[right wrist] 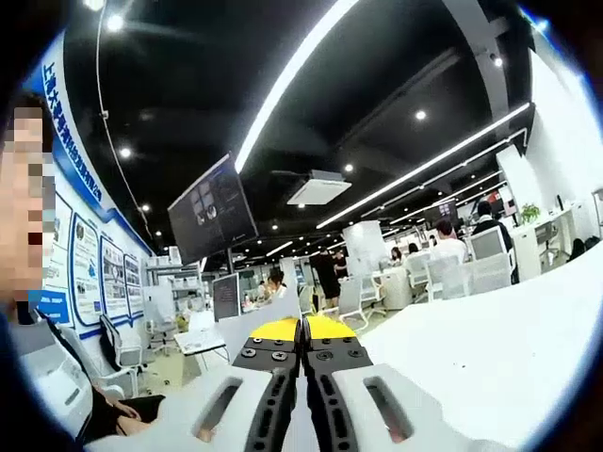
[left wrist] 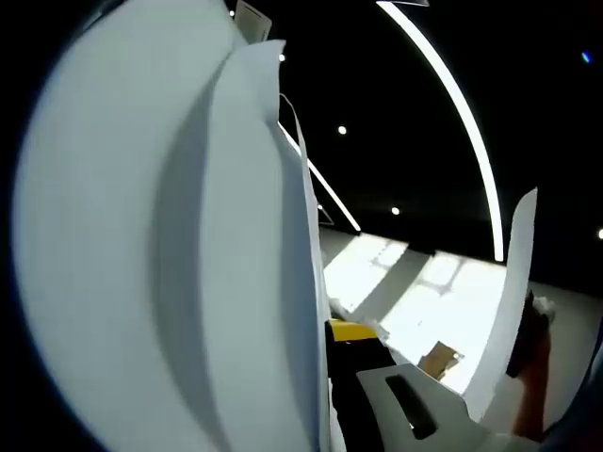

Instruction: Organize the stack of printing papers by aligning and flattening the scattered papers on the table

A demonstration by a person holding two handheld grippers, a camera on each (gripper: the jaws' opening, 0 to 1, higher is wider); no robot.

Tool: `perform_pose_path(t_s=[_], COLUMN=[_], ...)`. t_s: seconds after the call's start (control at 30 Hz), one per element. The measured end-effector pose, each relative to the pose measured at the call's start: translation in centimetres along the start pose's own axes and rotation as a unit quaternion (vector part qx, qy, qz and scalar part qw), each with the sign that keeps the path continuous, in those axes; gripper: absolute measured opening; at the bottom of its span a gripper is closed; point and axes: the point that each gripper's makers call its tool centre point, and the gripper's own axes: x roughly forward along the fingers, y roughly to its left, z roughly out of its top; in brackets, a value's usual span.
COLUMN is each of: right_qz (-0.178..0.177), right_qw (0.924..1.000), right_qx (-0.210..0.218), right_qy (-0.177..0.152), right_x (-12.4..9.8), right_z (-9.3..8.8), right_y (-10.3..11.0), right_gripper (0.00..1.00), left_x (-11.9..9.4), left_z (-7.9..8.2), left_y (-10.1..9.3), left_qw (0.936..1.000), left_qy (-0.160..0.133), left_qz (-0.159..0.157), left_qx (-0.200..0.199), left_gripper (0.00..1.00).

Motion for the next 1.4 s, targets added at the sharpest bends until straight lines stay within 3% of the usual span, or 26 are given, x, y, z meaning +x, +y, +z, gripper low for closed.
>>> perform_pose_path(t_s=[0.4,0.43,0.47,0.7,0.73,0.87,1.4], right_qz=[-0.019,-0.020,-0.022,-0.040,-0.044,-0.057,-0.081], right_qw=[0.9994,0.9993,0.9991,0.9985,0.9982,0.9974,0.9956], right_qx=[0.023,0.024,0.028,0.024,0.025,0.029,0.039], right_qy=[0.018,0.019,0.022,0.029,0.030,0.032,0.027], right_x=[-0.3,0.6,4.2,4.0,5.5,6.4,7.8], right_z=[-0.8,-1.1,-2.0,-2.3,-3.1,-4.0,-5.9], right_y=[-0.2,-1.1,-4.7,-5.3,-7.0,-8.6,-11.4], right_gripper=[0.00,0.00,0.00,0.00,0.00,0.00,0.00], left_x=[0.0,0.0,0.1,0.3,0.3,0.4,0.5], left_z=[0.1,0.1,0.1,0.3,0.4,0.4,0.2], left_y=[0.1,0.2,0.3,0.9,0.9,1.1,1.1], left_qw=[1.0000,1.0000,1.0000,1.0000,1.0000,1.0000,0.9999], left_qy=[0.002,0.002,0.002,0.002,0.002,0.003,0.005], left_qz=[0.000,0.000,0.000,0.000,0.000,0.000,0.001], left_qx=[0.002,0.002,0.002,0.001,0.002,0.003,0.009], left_gripper=[0.06,0.06,0.06,0.06,0.06,0.06,0.06])
